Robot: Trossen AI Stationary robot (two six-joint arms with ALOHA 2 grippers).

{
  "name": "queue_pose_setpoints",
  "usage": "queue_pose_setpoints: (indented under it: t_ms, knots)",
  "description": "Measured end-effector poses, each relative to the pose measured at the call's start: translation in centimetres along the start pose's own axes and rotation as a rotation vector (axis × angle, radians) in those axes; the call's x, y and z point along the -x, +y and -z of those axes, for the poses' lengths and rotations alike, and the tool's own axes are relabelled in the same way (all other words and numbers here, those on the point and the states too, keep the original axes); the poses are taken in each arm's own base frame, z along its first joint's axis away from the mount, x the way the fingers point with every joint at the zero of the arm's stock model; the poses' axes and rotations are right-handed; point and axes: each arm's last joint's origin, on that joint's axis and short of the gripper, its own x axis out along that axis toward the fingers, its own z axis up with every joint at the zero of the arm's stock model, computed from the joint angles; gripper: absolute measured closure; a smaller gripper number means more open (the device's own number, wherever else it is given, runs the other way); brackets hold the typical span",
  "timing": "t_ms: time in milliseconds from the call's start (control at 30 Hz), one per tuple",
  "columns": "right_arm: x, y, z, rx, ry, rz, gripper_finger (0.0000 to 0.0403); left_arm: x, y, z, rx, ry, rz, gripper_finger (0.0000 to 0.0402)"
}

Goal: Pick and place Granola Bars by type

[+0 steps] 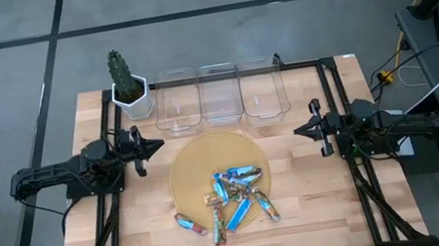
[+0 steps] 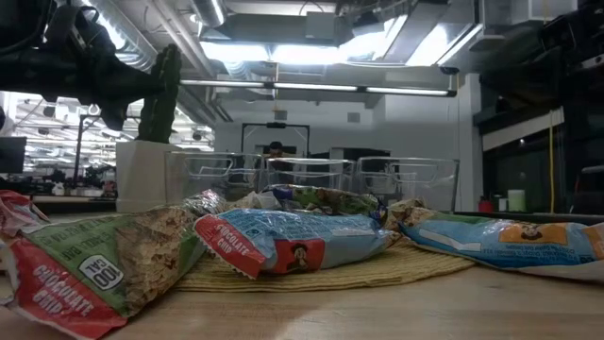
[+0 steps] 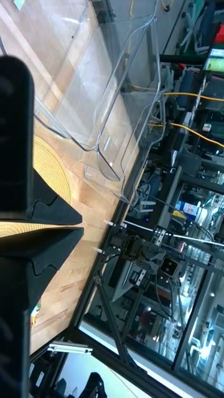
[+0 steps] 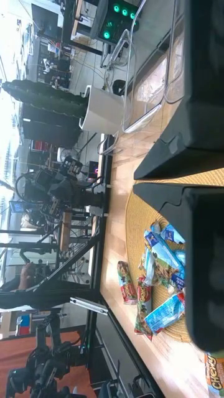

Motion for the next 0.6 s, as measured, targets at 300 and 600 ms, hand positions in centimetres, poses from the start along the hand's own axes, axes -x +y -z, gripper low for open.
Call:
queue_pose_setpoints:
  t_ms: [300, 600]
  knots:
    - [0.0, -0.05, -0.11, -0.088, -0.011, 0.015, 0.0379, 0.0, 0.05, -0.04, -0.07, -0.008, -0.018, 0.0389]
    - [0.01, -0.17, -0.19, -0.182, -0.021, 0.052, 0.0379, 0.01, 0.03, -0.4, -0.143, -0.051, -0.044, 0.0389]
